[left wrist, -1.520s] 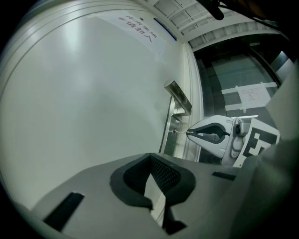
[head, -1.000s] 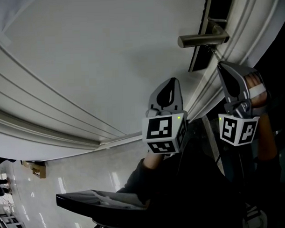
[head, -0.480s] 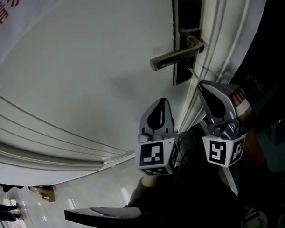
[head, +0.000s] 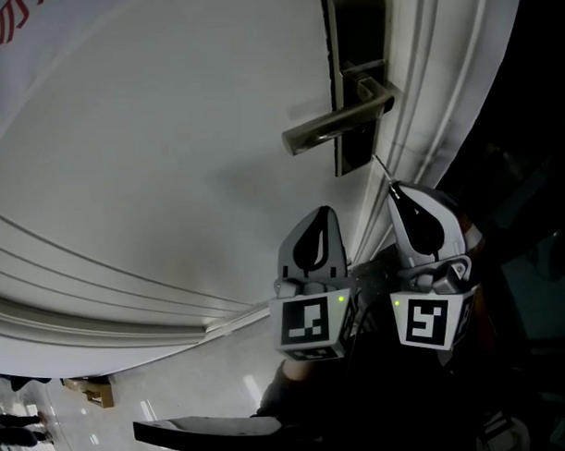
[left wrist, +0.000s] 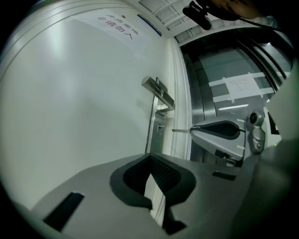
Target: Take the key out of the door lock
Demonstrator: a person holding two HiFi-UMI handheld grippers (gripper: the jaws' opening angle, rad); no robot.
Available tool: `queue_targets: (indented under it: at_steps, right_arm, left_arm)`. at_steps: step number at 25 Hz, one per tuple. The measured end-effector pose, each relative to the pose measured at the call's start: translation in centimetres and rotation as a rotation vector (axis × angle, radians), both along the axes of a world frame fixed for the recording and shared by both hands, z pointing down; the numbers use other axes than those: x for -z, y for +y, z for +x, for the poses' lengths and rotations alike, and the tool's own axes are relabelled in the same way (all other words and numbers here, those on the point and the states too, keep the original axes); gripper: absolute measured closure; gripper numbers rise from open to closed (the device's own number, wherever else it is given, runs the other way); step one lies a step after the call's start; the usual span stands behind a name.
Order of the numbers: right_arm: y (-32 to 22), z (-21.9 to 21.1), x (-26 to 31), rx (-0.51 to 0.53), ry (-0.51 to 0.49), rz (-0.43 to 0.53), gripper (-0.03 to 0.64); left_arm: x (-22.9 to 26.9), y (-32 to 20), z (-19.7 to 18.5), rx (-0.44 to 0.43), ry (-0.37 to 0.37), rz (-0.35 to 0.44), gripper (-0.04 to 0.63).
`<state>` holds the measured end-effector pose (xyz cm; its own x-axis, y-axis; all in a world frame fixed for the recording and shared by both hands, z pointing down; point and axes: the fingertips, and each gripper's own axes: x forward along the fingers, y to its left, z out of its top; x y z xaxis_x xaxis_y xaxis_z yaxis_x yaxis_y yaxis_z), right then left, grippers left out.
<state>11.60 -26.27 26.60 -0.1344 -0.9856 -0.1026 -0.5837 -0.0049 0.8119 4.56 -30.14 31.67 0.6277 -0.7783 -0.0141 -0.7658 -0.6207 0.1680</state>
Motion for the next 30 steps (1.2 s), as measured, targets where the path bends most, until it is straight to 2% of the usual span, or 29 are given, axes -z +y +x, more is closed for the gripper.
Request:
queue_targets:
  at_steps: [7,30]
  right_arm:
    - [0.71,0.6,-0.25,0.007,-0.095,-0.016,0.604]
    - [0.64,0.33,-0.29,0.018,-0.097,-0.015,0.604]
  left_arm:
    - [-0.29,0.28,0.29,0.0,-0.003,-0.01,0.597]
    - [-0.48,0.44,0.53,0.001,-0.002,-0.018,0.597]
